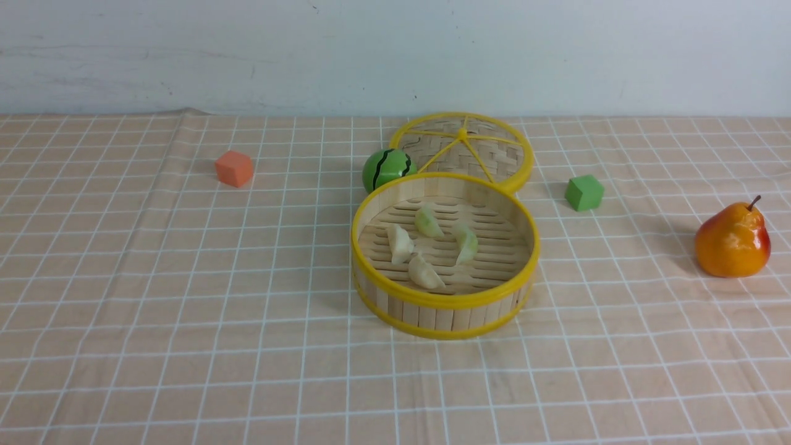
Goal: Put the dumplings into the steamer on the table with the brown tablecloth.
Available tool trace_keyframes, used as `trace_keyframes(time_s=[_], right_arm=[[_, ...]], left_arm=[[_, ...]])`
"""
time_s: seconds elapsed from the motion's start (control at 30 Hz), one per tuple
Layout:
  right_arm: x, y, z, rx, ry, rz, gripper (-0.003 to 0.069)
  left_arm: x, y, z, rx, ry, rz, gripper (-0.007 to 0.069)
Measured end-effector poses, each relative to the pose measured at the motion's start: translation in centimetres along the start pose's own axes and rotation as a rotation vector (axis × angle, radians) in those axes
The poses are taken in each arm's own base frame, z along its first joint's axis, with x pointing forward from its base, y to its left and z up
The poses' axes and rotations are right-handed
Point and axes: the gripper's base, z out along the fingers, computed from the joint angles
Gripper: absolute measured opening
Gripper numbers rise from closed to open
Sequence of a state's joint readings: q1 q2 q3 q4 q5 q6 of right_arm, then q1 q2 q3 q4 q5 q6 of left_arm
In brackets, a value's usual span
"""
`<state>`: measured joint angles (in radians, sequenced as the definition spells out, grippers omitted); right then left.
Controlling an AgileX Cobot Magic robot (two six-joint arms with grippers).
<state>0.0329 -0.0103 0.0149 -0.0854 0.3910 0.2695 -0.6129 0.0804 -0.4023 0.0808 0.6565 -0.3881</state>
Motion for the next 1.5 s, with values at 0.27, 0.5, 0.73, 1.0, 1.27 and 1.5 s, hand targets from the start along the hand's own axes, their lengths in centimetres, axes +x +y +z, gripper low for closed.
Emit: trace_keyframes(time_s=[0.27, 0.5, 0.73, 1.0, 1.27, 1.5], right_arm=[[0.0, 0.0, 0.0, 0.000, 0.000, 0.000, -0.0009], [0.0, 0.0, 0.0, 0.000, 0.000, -0.001, -0.0002], [0.0, 0.0, 0.0, 0.000, 0.000, -0.002, -0.0001], [0.0, 0.0, 0.0, 0.000, 0.000, -0.002, 0.0004], [0.0, 0.0, 0.0, 0.000, 0.000, -0.002, 0.0015], [0.0, 0.0, 0.0, 0.000, 0.000, -0.002, 0.0026]], left_arm=[[0.1, 0.0, 0.1, -0.001, 0.004, 0.001, 0.0053], [1.7, 0.9, 1.9, -0.039, -0.063, 0.056, 0.0025], [3.0, 2.4, 3.4, -0.214, -0.283, 0.059, -0.0014], [6.1, 4.7, 3.5, -0.457, -0.343, 0.017, -0.0014], [8.4, 5.8, 3.8, -0.581, -0.175, -0.034, -0.0014], [9.1, 5.9, 3.8, -0.600, -0.087, -0.011, -0.0014]])
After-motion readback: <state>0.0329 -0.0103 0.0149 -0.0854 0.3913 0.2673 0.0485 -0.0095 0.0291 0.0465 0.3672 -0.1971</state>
